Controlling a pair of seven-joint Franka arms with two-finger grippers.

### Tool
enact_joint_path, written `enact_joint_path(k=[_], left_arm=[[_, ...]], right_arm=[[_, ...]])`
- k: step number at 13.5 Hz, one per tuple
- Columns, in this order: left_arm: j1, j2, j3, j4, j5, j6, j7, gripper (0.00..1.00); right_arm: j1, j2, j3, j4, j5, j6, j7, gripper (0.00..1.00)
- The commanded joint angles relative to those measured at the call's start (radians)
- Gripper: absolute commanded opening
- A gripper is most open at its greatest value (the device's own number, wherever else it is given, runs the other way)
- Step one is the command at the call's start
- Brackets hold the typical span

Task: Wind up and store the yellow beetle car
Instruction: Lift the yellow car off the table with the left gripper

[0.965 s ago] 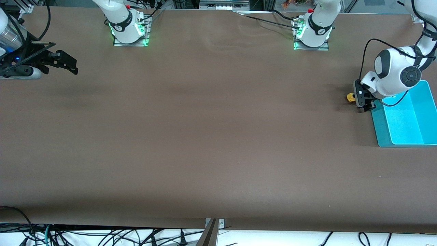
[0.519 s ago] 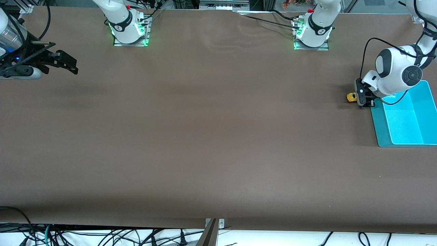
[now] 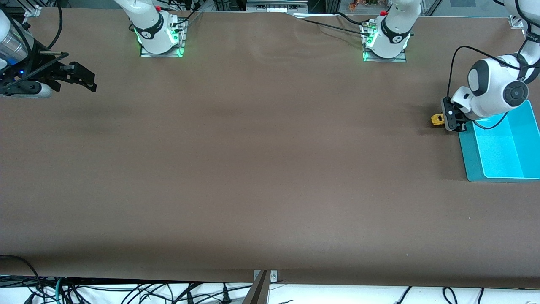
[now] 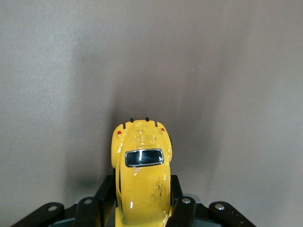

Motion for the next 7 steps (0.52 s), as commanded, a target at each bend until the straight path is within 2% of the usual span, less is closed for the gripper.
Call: enact_joint_path(k=[1, 3, 4, 7], left_arm=[[0.01, -0.063, -0.069, 0.009, -0.154, -0.142, 0.044, 0.04], [0.007, -0.067, -0.106, 0.041, -0.226, -0.238, 0.049, 0.04], [0.008, -0.067, -0.14, 0.09, -0.24, -0.304, 0.048, 0.04], [-0.004, -0.051, -0.166, 0.35, -0.225, -0.568, 0.017, 0.05]], right_arm=[[0.003, 0.009, 0.0, 0.028, 0.002, -0.028, 0.017, 1.0], [0.003, 0.011, -0.003, 0.029, 0.002, -0.026, 0.015, 1.0], [0.003, 0.009, -0.003, 0.029, 0.002, -0.026, 0.017, 1.0], [0.003, 0.009, -0.001, 0.029, 0.002, -0.026, 0.018, 1.0]])
